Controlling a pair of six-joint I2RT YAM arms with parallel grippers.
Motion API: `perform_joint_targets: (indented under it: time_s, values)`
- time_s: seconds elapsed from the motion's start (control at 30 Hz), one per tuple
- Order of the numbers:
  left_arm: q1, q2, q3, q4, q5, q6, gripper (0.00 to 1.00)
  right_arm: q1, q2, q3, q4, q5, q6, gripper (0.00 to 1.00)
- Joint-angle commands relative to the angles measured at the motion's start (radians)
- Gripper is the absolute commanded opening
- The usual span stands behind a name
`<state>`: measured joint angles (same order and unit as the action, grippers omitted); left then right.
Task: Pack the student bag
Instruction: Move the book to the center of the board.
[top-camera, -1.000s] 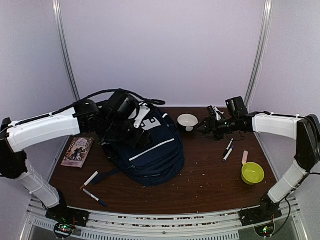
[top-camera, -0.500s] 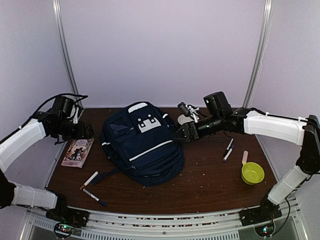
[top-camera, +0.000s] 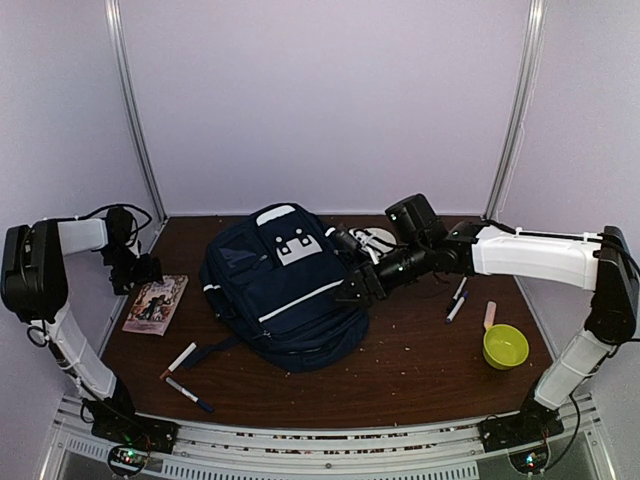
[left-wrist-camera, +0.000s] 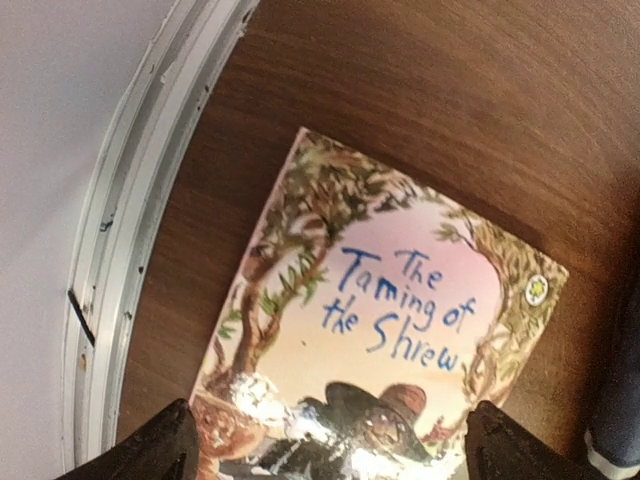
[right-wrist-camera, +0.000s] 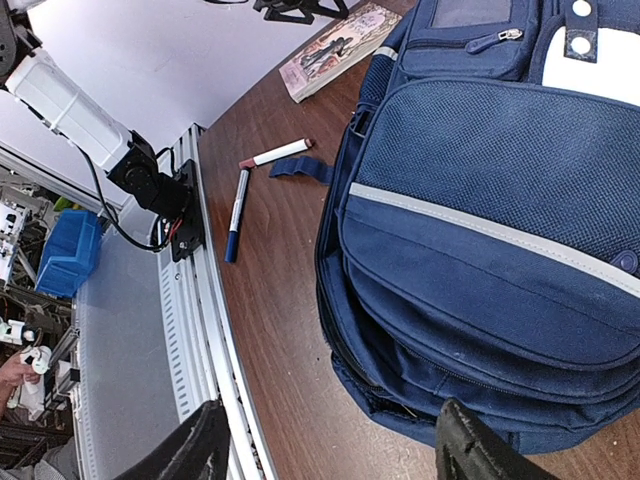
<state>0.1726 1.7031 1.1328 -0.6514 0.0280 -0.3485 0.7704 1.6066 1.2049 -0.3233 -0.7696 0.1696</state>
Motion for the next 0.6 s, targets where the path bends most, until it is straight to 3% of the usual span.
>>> perform_joint_targets:
  time_s: [0.0,0.2,0.57]
  values:
    - [0.062,0.070,0.092,0.050,0.108,0.059,0.95,0.005,0.022,-0.003,-0.019,-0.021,-0.039,0.71]
    - [0.078,0.172,0.182,-0.002,0.065,0.118,0.94,0.005,0.051,0.002,-0.027,-0.025,-0.026,0.70]
    - [0.117,0.242,0.174,0.002,0.150,0.139,0.89,0.003,0.048,0.001,-0.019,-0.020,-0.024,0.70]
